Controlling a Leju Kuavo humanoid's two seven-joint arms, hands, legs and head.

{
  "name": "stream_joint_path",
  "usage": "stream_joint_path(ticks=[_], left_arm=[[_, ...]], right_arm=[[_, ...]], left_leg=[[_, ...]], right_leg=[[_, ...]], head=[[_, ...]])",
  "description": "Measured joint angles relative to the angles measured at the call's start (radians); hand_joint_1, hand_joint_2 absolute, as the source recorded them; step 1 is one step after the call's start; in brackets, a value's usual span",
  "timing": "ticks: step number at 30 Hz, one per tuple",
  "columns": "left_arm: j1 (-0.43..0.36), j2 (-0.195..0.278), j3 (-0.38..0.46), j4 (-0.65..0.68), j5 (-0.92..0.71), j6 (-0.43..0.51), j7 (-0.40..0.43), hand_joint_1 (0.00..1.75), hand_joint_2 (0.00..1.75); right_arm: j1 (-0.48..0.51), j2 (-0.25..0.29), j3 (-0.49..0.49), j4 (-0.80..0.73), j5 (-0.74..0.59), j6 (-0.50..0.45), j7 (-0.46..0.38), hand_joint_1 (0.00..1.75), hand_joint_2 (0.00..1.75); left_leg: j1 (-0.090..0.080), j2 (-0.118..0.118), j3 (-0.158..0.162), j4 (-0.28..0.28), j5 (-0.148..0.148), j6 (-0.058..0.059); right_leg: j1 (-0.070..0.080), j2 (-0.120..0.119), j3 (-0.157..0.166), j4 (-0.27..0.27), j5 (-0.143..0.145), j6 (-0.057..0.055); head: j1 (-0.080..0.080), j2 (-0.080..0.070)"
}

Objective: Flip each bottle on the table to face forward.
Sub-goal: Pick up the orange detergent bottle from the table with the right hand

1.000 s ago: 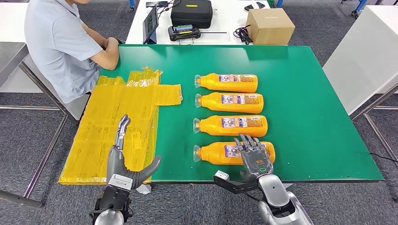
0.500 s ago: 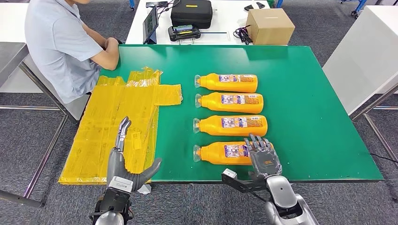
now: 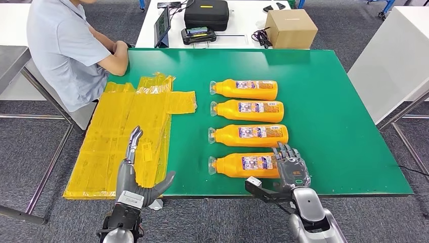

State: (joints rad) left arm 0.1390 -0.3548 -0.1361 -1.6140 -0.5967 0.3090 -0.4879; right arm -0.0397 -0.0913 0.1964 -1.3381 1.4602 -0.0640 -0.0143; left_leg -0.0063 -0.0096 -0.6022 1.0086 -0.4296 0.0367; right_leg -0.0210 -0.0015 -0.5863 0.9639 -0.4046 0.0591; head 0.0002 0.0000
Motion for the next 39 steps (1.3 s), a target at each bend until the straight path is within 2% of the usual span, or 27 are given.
stream_joint_path(ticks=[2, 3, 6, 7, 15, 33, 39], left_arm=[[-0.001, 0.0, -0.004, 0.0, 0.001, -0.002, 0.0, 0.0, 1.75], [-0.001, 0.0, -0.006, 0.0, 0.001, -0.002, 0.0, 0.0, 1.75], [-0.005, 0.0, -0.011, 0.001, 0.003, -0.007, -0.001, 0.0, 1.75], [-0.006, 0.0, -0.012, 0.001, 0.004, -0.009, -0.001, 0.0, 1.75], [-0.013, 0.0, -0.017, 0.015, 0.01, -0.019, -0.01, 0.0, 1.75], [-0.029, 0.001, -0.02, 0.042, 0.016, -0.019, -0.019, 0.0, 1.75], [-0.048, 0.001, -0.02, 0.048, 0.025, -0.031, -0.017, 0.0, 1.75]], right_arm=[[-0.005, 0.004, -0.013, 0.012, -0.01, -0.013, -0.008, 0.0, 1.75], [-0.009, 0.007, -0.02, 0.019, -0.014, -0.019, -0.012, 0.37, 1.75], [-0.022, 0.015, -0.04, 0.047, -0.026, -0.031, -0.025, 1.68, 1.75], [-0.025, 0.017, -0.047, 0.058, -0.034, -0.031, -0.032, 1.75, 1.75], [-0.047, 0.013, -0.088, 0.131, -0.128, -0.014, -0.106, 1.75, 1.75], [-0.065, 0.003, -0.111, 0.179, -0.198, -0.014, -0.145, 1.75, 1.75], [-0.057, 0.005, -0.12, 0.178, -0.327, -0.014, -0.223, 1.75, 1.75]], left_leg=[[0.0, 0.0, 0.0, 0.0, 0.0, 0.0], [0.0, 0.0, 0.0, 0.0, 0.0, 0.0], [0.0, 0.0, 0.0, 0.0, 0.0, 0.0], [0.0, 0.0, 0.0, 0.0, 0.0, 0.0], [0.0, 0.0, 0.002, 0.0, 0.0, 0.0], [0.0, 0.0, 0.011, 0.0, 0.0, 0.0], [0.0, 0.001, 0.011, 0.0, 0.0, 0.0]], right_leg=[[0.0, 0.0, 0.0, 0.0, 0.0, 0.0], [0.0, 0.0, 0.0, 0.0, 0.0, 0.0], [0.0, 0.0, 0.0, 0.0, 0.0, 0.0], [0.0, 0.0, 0.0, 0.0, 0.0, 0.0], [0.0, 0.0, 0.001, 0.0, 0.0, 0.0], [0.0, 0.0, 0.008, -0.001, 0.0, 0.0], [0.0, 0.0, 0.009, 0.0, 0.0, 0.0]], head=[[0.0, 0.0], [0.0, 0.0], [0.0, 0.0], [0.0, 0.0], [0.0, 0.0], [0.0, 0.0], [0.0, 0.0]])
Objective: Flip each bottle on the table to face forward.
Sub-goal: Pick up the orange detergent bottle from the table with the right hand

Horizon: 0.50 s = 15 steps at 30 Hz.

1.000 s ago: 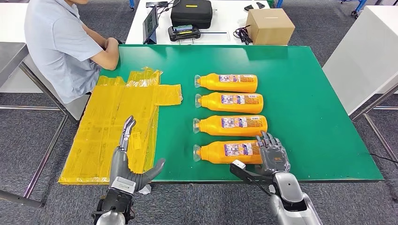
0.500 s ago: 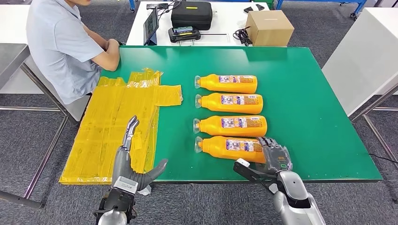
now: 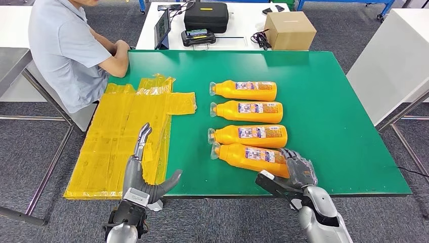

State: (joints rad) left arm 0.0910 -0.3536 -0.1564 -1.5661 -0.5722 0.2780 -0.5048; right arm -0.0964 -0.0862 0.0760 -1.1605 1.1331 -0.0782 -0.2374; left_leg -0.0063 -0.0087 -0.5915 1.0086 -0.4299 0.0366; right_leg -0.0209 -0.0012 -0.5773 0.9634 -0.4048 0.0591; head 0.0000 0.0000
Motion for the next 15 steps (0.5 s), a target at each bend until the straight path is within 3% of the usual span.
stream_joint_path(ticks=[10, 15], left_arm=[[-0.008, 0.0, 0.0, 0.001, 0.001, -0.003, 0.001, 0.0, 1.75], [-0.01, 0.0, -0.001, 0.002, 0.018, 0.004, 0.002, 0.0, 1.75]], right_arm=[[0.007, 0.005, -0.002, -0.005, -0.029, 0.0, -0.019, 1.75, 1.75], [0.085, 0.043, -0.019, -0.104, -0.156, 0.016, -0.089, 1.75, 1.75]], left_leg=[[0.0, 0.0, 0.0, 0.0, 0.0, 0.0], [0.0, 0.0, -0.003, 0.0, 0.0, 0.0]], right_leg=[[0.0, 0.0, 0.0, 0.0, 0.0, 0.0], [0.0, 0.0, -0.002, 0.0, 0.0, 0.0]], head=[[0.0, 0.0], [0.0, 0.0]])
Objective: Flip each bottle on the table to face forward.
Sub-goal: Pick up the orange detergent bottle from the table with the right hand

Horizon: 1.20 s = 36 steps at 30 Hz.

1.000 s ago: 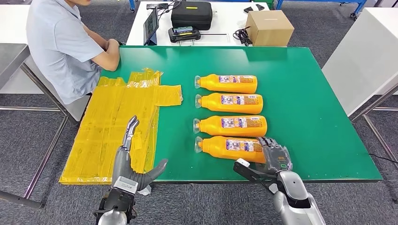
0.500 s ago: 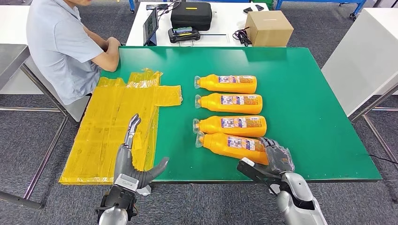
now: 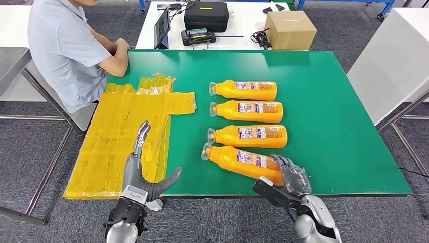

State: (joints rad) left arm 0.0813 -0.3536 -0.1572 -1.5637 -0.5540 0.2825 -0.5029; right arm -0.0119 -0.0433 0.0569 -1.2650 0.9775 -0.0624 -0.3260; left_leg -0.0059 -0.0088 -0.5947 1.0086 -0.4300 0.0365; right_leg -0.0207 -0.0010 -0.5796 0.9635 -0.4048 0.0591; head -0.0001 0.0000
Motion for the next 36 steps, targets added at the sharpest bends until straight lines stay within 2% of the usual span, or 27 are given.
stream_joint_path(ticks=[8, 19, 21, 27, 36], left_arm=[[0.0, 0.0, 0.0, 0.007, 0.056, -0.03, 0.016, 0.0, 1.75], [-0.004, 0.0, 0.001, 0.023, 0.084, -0.029, 0.029, 0.0, 1.75], [-0.004, 0.0, 0.003, 0.033, 0.128, -0.031, 0.039, 0.0, 1.75], [-0.006, 0.001, 0.025, 0.134, 0.421, -0.101, 0.054, 0.0, 1.75], [-0.011, 0.001, 0.055, 0.22, 0.546, -0.142, 0.044, 0.0, 1.75]], right_arm=[[0.049, 0.025, -0.007, -0.06, -0.032, 0.014, -0.023, 1.75, 1.75], [0.058, 0.041, -0.021, -0.096, -0.068, 0.014, -0.053, 1.75, 1.75], [0.06, 0.052, -0.026, -0.115, -0.081, 0.014, -0.066, 1.75, 1.75], [0.066, 0.084, -0.04, -0.164, -0.115, 0.014, -0.114, 1.75, 1.75], [0.065, 0.099, -0.049, -0.173, -0.133, 0.014, -0.14, 1.75, 1.75]], left_leg=[[0.0, 0.0, -0.003, 0.0, 0.0, 0.0], [0.0, 0.0, -0.005, 0.0, 0.0, 0.0], [0.0, 0.0, -0.005, 0.0, 0.0, 0.0], [0.0, 0.0, -0.005, 0.0, 0.0, 0.0], [-0.001, 0.0, -0.006, 0.0, 0.0, 0.0]], right_leg=[[0.0, 0.0, -0.002, 0.0, 0.0, 0.0], [0.0, 0.0, -0.005, 0.0, 0.0, 0.0], [0.0, 0.0, -0.005, 0.0, 0.0, 0.0], [0.0, 0.0, -0.005, 0.0, 0.0, 0.0], [0.0, 0.0, -0.005, 0.0, 0.0, 0.0]], head=[[0.0, 0.0], [0.0, 0.0], [0.0, 0.0], [0.0, 0.0], [0.0, 0.0]])
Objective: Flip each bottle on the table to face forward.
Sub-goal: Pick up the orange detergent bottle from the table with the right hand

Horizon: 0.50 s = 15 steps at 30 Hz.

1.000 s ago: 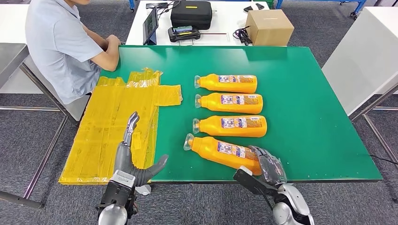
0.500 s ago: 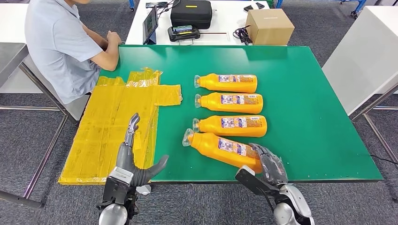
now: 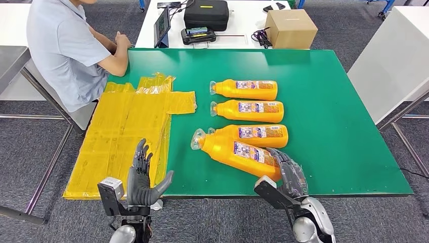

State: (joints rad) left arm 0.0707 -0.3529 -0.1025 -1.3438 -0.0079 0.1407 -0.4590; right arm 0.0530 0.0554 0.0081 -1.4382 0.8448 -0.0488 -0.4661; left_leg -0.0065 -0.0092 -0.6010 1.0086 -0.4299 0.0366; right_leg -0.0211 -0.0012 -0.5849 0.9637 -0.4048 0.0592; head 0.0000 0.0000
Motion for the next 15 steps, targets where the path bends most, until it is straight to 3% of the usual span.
stream_joint_path(ticks=[15], left_arm=[[-0.058, 0.0, 0.022, 0.134, 0.263, -0.246, -0.027, 0.0, 1.75]], right_arm=[[-0.075, 0.022, 0.046, 0.033, -0.058, 0.013, -0.077, 1.75, 1.75]], left_leg=[[0.0, 0.0, 0.0, 0.0, 0.0, 0.0]], right_leg=[[0.0, 0.0, 0.0, 0.0, 0.0, 0.0]], head=[[0.0, 0.0]])
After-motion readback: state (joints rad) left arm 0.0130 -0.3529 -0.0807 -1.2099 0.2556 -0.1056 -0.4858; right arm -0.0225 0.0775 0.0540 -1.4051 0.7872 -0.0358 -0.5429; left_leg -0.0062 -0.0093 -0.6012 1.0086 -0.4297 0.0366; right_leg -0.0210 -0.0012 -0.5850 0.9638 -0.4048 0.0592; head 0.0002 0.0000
